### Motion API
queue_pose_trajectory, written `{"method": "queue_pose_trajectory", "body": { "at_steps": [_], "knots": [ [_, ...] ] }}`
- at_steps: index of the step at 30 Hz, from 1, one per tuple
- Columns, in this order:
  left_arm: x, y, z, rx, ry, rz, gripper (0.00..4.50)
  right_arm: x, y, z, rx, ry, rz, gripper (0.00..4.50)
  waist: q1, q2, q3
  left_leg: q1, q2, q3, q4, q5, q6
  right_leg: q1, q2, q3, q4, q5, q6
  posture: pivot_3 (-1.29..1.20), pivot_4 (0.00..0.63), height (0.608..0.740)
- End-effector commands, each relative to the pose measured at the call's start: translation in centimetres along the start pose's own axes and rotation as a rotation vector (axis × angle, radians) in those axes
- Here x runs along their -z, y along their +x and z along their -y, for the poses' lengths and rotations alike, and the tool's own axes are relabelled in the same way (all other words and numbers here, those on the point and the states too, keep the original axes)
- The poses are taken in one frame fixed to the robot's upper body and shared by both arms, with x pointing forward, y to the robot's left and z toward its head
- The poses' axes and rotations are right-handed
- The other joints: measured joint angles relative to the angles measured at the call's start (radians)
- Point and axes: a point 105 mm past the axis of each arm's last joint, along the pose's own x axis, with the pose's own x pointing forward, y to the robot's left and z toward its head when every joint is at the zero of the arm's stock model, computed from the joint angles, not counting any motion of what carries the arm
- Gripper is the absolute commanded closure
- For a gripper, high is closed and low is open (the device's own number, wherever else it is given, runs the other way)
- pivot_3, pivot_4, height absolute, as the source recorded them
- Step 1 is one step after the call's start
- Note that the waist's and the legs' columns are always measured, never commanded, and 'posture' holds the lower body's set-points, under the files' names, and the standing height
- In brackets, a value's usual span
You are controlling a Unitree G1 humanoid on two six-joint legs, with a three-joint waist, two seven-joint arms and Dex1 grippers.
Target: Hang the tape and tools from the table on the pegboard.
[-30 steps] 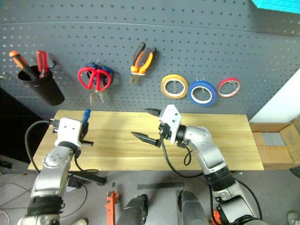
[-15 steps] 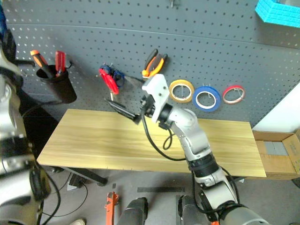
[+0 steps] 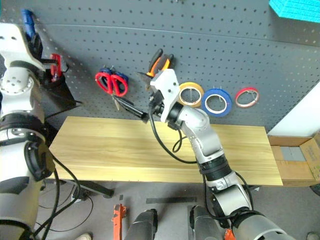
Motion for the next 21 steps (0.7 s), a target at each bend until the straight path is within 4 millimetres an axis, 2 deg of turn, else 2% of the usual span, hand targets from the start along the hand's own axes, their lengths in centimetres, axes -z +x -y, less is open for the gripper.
{"method": "queue_pose_trajectory", "body": {
  "at_steps": [1, 4, 14, 21],
  "knots": [
    [0.6, -0.7, -0.4, 0.015, 0.018, 0.022, 3.99, -0.6, -0.3, -0.5, -0.008, -0.014, 0.022, 0.00, 0.000, 0.003, 0.002, 0.000, 0.000, 0.000, 0.000, 0.000, 0.000, 0.000, 0.000, 0.000, 0.000, 0.000, 0.000, 0.02, 0.268, 0.740],
    [2.7, -1.8, -1.2, 0.011, 0.030, -0.024, 3.99, 0.0, -0.7, -0.9, -0.014, -0.005, 0.002, 0.00, -0.007, 0.007, 0.006, 0.001, 0.000, 0.000, 0.000, 0.000, 0.000, 0.001, 0.000, 0.001, 0.000, 0.000, 0.000, 0.03, 0.276, 0.740],
    [3.9, -3.7, -1.4, 0.016, 0.013, -0.010, 3.99, 0.6, -1.0, -0.8, -0.010, 0.000, -0.023, 0.00, -0.006, 0.006, 0.013, 0.000, 0.000, 0.001, 0.000, 0.000, 0.000, 0.000, 0.000, 0.001, 0.000, 0.000, 0.000, 0.05, 0.264, 0.740],
    [3.3, -3.9, -2.0, 0.010, 0.016, -0.006, 1.58, 0.7, -0.9, -0.6, -0.013, -0.006, -0.025, 0.00, -0.006, 0.006, 0.013, 0.000, 0.000, 0.000, 0.000, 0.000, 0.000, 0.000, 0.000, 0.001, 0.000, 0.000, 0.000, 0.06, 0.258, 0.740]
  ]
}}
